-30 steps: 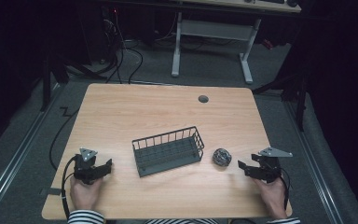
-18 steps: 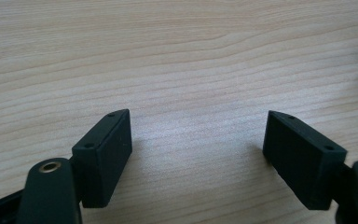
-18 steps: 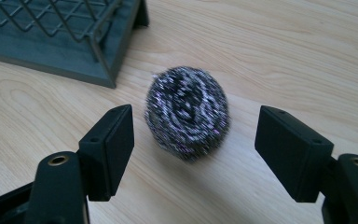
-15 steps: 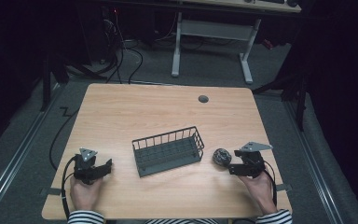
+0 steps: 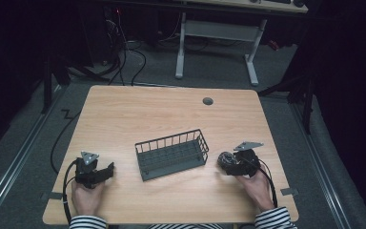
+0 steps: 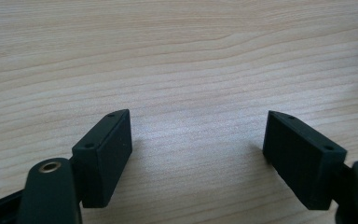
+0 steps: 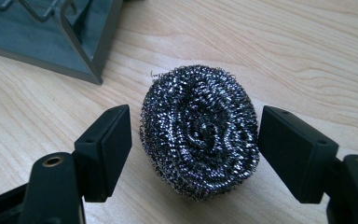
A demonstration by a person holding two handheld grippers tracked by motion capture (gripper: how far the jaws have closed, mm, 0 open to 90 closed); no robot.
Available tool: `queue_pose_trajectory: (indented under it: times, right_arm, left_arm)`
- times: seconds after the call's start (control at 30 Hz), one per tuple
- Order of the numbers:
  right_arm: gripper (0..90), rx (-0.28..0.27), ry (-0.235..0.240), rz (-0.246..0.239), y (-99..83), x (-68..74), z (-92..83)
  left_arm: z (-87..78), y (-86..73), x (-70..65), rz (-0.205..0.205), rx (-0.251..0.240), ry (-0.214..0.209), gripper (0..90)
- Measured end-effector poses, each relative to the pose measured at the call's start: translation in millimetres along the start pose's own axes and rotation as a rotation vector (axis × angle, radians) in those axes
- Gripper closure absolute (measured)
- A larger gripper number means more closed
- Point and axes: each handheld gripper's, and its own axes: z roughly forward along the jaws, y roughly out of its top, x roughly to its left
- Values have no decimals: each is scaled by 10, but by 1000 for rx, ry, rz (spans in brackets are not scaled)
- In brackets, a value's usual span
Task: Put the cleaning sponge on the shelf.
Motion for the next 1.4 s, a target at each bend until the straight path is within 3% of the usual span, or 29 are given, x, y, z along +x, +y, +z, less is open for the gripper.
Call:
queue_pose_trajectory:
  times: [0.53, 0.83, 1.27, 1.4]
  right_arm:
    - [342, 1, -33, -17, -8, 6, 39]
    - [368, -5, 13, -16, -6, 8, -13]
    - [378, -48, 47, 15, -2, -40, -233]
    - [378, -64, 59, 4, 57, -26, -327]
  left_arm:
    - [0, 0, 1, 0, 0, -1, 241]
    - [0, 0, 1, -1, 0, -1, 241]
    - [0, -1, 2, -1, -1, -4, 241]
    - [-2, 0, 1, 1, 0, -4, 242]
